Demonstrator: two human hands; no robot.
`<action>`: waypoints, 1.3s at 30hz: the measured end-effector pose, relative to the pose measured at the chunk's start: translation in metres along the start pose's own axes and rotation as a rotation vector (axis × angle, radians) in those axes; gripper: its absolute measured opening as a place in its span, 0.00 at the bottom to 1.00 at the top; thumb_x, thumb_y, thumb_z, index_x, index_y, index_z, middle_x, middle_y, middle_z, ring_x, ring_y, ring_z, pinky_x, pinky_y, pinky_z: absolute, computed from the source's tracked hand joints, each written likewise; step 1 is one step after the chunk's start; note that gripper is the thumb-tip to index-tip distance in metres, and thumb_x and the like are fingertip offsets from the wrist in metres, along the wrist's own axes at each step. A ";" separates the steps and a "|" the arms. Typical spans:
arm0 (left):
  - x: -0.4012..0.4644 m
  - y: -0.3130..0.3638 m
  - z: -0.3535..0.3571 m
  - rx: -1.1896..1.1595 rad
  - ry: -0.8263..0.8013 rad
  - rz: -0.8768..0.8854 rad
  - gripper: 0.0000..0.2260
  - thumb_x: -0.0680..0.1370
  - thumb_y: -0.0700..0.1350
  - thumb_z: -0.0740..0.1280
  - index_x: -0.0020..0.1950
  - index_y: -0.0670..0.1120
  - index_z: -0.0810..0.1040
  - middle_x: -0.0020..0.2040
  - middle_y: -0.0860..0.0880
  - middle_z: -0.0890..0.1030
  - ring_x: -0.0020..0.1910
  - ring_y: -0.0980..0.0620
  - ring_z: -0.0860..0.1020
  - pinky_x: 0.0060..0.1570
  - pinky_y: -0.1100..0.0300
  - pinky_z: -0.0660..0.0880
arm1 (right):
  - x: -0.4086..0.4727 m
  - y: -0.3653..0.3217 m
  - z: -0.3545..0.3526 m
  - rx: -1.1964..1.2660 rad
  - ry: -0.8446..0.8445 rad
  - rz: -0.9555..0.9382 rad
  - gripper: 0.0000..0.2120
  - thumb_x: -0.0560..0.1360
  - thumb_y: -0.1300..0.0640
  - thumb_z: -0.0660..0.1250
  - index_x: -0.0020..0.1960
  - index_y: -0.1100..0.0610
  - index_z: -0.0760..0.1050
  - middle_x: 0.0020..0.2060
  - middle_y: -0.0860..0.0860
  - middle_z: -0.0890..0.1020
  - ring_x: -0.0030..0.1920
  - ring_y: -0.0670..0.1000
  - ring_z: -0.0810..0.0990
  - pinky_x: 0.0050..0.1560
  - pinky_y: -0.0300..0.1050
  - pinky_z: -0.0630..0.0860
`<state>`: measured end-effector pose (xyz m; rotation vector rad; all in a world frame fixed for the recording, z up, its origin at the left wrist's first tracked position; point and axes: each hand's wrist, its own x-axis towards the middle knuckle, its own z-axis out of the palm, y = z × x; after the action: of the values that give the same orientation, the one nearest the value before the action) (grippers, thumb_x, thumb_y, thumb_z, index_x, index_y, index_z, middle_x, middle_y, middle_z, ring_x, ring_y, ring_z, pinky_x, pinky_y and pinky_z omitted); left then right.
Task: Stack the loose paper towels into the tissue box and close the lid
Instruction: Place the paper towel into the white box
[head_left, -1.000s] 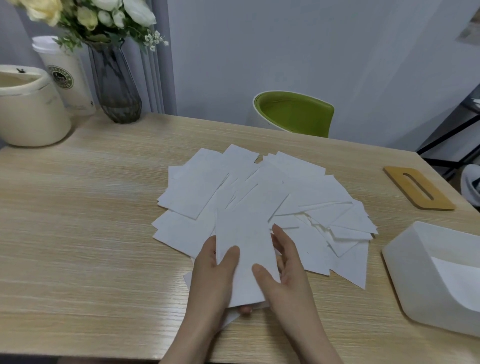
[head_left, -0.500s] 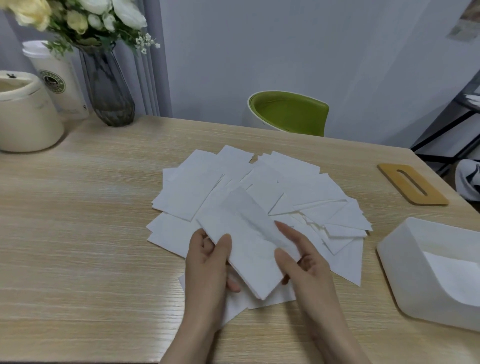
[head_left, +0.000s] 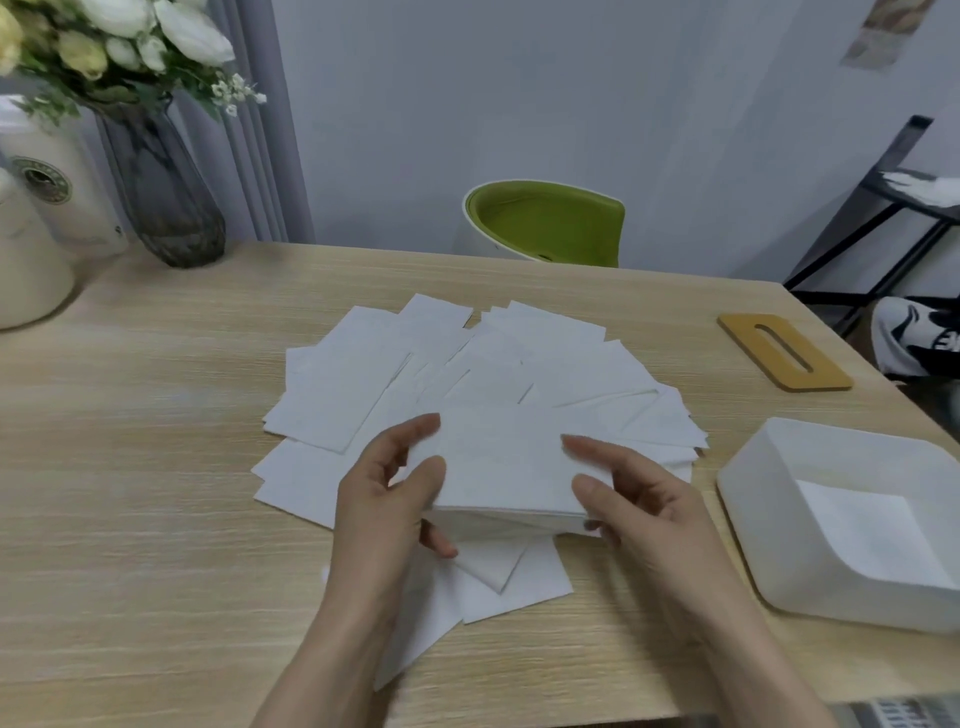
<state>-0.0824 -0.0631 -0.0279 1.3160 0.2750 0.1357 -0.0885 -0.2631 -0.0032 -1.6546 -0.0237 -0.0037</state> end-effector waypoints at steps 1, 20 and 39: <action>-0.002 0.001 0.004 0.010 -0.014 -0.005 0.15 0.76 0.36 0.68 0.53 0.55 0.83 0.57 0.50 0.79 0.27 0.63 0.77 0.23 0.57 0.73 | -0.002 -0.001 -0.002 -0.033 0.016 -0.015 0.14 0.73 0.63 0.69 0.51 0.46 0.83 0.26 0.38 0.73 0.29 0.40 0.72 0.36 0.31 0.73; -0.029 -0.006 0.177 0.314 -0.464 0.041 0.14 0.74 0.47 0.71 0.57 0.61 0.80 0.56 0.61 0.79 0.55 0.59 0.75 0.62 0.56 0.72 | -0.029 -0.021 -0.166 -0.411 0.550 -0.084 0.11 0.74 0.59 0.69 0.50 0.43 0.81 0.50 0.33 0.80 0.54 0.44 0.76 0.49 0.40 0.70; -0.063 -0.034 0.244 1.319 -0.639 0.458 0.20 0.81 0.54 0.52 0.74 0.57 0.63 0.70 0.57 0.66 0.75 0.51 0.54 0.74 0.46 0.45 | -0.034 0.004 -0.233 -1.120 0.457 -0.028 0.11 0.76 0.60 0.66 0.46 0.43 0.81 0.40 0.36 0.79 0.51 0.40 0.74 0.64 0.44 0.48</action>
<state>-0.0778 -0.3156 0.0024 2.6202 -0.6155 -0.1255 -0.1198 -0.4962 0.0120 -2.7296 0.3630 -0.4933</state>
